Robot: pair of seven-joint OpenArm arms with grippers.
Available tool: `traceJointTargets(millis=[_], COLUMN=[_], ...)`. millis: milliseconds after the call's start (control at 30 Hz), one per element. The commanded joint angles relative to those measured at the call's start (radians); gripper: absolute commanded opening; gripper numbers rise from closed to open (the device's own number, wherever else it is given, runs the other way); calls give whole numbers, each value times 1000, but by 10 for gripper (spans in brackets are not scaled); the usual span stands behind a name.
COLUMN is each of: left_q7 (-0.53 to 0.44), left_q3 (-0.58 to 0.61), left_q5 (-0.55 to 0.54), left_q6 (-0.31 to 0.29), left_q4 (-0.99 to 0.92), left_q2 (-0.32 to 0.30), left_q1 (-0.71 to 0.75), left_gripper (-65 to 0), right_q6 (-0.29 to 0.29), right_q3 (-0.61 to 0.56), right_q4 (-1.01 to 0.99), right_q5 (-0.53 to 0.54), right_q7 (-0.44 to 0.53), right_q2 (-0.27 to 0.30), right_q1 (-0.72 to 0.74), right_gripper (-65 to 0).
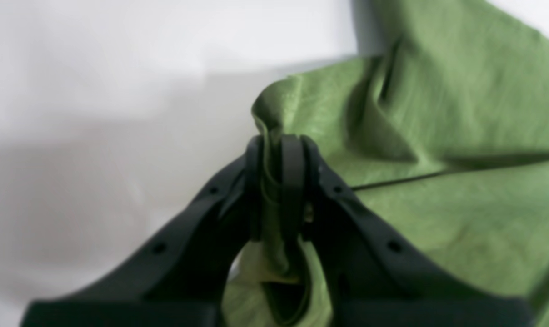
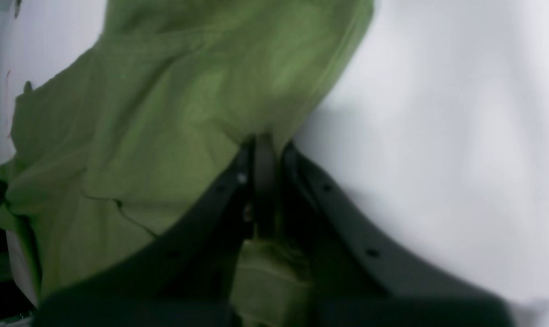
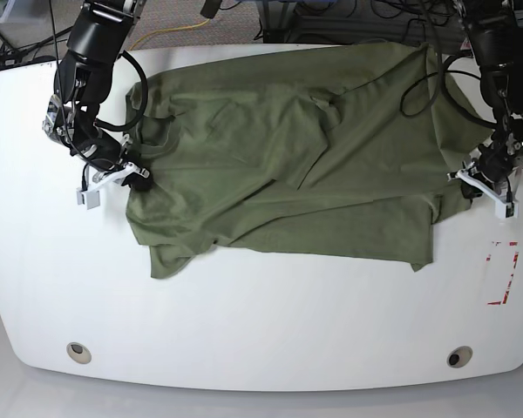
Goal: Fold the T-shirt properly
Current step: 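Pull the hem corner outward with the left gripper to spread the shirt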
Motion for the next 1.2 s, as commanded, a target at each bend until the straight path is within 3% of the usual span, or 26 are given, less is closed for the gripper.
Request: traceJointTargets(millis=[0,367,467,633,700,867,1100,1167], left_q7=[-14,-14,-14,-14,-14,-14,28,37], left_q3=[-39,-96,-96,-96,-96,-95,-41,-26], left_q5=[-7,-7,-11,-15,-37,-113,-7,25], left_q6=[-2,-2,-2,-5,-5,-3,-5,-29], left_q4=[34,89,103,178,200,223,143,111], left_q2=[-16,-77,-88,-85,-71,-66,-73,-88], left_q1=[6,101,129,158,159,155,47,9], left_gripper=[-604,-581,-490,-222,-190,-196,-193,-193], right_q6=[8,8,8,8,8,8,8,8], right_q3=[4,4,4,4,4,-10,-41,-41], right_q4=[18,20,20,20,20,20,20,20], right_q5=[17,17,17,17,17,17,17,17], right_q7=[16,16,16,16,16,16,18,18], right_q2=[16,16,16,16,16,16,14,13], right_q1=[21,21,21,21,21,21,21,21], right_gripper=[-650,-650,-650,-650,-650,-650,-650,-650])
